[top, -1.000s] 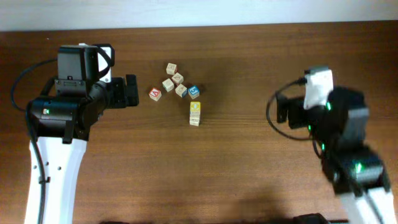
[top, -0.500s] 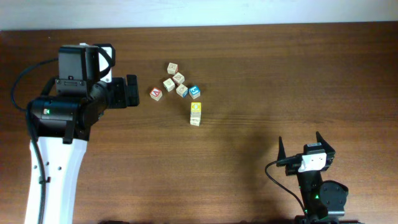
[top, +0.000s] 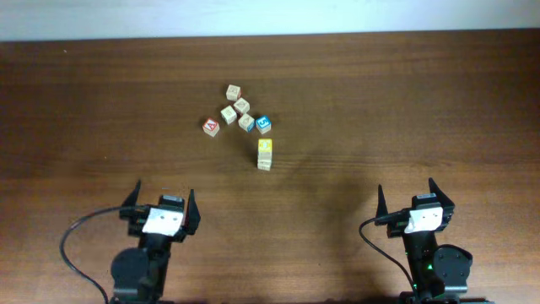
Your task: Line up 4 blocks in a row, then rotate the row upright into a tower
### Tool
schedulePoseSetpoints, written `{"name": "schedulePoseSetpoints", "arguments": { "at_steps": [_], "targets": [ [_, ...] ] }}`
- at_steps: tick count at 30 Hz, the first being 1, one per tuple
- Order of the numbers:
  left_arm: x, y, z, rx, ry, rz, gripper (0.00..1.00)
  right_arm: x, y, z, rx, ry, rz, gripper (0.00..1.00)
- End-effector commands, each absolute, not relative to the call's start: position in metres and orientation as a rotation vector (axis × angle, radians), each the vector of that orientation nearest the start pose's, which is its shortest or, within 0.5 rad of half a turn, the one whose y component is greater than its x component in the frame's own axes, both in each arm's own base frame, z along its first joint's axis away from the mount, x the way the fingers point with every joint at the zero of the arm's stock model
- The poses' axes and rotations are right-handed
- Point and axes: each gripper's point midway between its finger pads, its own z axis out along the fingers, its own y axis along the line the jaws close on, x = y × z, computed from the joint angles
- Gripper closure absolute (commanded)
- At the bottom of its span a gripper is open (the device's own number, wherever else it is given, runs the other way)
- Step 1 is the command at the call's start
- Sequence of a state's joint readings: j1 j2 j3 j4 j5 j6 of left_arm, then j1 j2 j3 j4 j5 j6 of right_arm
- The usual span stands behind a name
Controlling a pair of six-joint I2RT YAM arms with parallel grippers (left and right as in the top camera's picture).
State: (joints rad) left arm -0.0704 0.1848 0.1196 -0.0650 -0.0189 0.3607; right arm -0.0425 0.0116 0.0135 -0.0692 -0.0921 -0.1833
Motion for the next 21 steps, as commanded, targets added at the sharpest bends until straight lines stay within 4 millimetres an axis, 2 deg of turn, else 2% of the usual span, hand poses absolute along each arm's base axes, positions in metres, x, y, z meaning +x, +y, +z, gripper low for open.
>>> {"name": "schedulePoseSetpoints", "arguments": {
  "at_steps": [1, 2, 21],
  "targets": [
    [0.248, -0.012, 0.144, 0.466, 1.649, 0.35, 0.01, 0.246, 0.005, 0.158, -0.18, 1.629, -0.09, 0.01],
    [0.246, -0.011, 0.157, 0.535, 1.575, 0.44, 0.01, 0.246, 0.005, 0.158, -0.18, 1.629, -0.09, 0.01],
    [0.246, -0.012, 0.156, 0.549, 1.576, 0.443, 0.01, 0.246, 0.005, 0.158, -0.18, 1.629, -0.09, 0.01]
  ]
}}
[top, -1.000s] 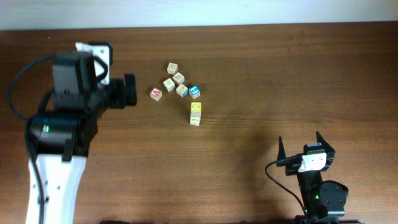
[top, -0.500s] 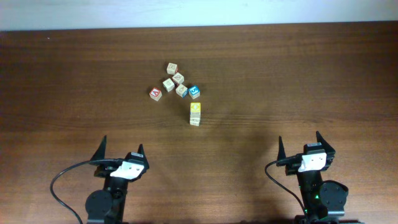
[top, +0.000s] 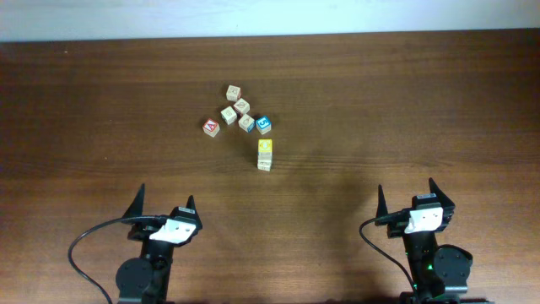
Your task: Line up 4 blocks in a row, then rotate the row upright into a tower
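Note:
Several small wooblocks lie grouped on the table's far middle in the overhead view: a red-faced block (top: 211,127), a blue-faced block (top: 263,125), three pale ones (top: 233,92) (top: 229,114) (top: 245,122) and a yellow pair (top: 265,154) nearest me. My left gripper (top: 164,200) stands open at the near left, well short of the blocks. My right gripper (top: 407,192) stands open at the near right, nothing between its fingers.
The dark wooden table (top: 405,101) spreads wide around the cluster. A black cable (top: 84,253) loops beside the left arm. A pale wall strip (top: 270,17) borders the far edge.
The left arm has turned slightly, its wrist now angled to the right and its fingers shifted a little right. The blocks and the right arm have not moved.

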### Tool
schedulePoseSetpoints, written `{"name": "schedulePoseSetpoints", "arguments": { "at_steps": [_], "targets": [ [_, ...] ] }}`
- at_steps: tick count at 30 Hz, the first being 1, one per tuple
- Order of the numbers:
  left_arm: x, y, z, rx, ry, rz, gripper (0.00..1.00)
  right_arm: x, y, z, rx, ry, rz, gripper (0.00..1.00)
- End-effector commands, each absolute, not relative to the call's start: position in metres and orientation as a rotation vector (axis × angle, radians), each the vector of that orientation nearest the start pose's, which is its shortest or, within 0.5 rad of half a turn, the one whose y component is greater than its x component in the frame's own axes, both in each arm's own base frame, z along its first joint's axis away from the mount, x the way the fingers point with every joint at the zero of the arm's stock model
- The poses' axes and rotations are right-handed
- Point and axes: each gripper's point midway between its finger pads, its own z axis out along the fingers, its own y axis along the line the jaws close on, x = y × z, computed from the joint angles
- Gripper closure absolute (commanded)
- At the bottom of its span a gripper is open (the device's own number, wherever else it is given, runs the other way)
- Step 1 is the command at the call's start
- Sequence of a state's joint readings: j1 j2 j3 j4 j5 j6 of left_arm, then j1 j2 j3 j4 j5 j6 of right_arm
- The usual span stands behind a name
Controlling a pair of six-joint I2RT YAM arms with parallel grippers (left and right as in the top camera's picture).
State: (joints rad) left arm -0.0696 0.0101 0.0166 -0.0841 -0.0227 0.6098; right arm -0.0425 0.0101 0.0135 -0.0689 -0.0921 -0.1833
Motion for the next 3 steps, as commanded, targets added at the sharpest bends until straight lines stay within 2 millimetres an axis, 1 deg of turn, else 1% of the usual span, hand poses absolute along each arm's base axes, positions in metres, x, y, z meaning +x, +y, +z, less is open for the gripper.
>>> {"name": "schedulePoseSetpoints", "arguments": {
  "at_steps": [1, 3],
  "targets": [
    [0.2456, -0.0122, 0.1564, 0.549, 1.575, 0.443, 0.01, 0.2459, 0.0053, 0.1582, -0.18, 1.629, -0.09, 0.01],
    [0.2456, -0.0122, 0.1563, 0.549, 1.576, 0.443, 0.01, 0.2459, 0.0053, 0.1582, -0.18, 1.629, -0.09, 0.01]
  ]
}}
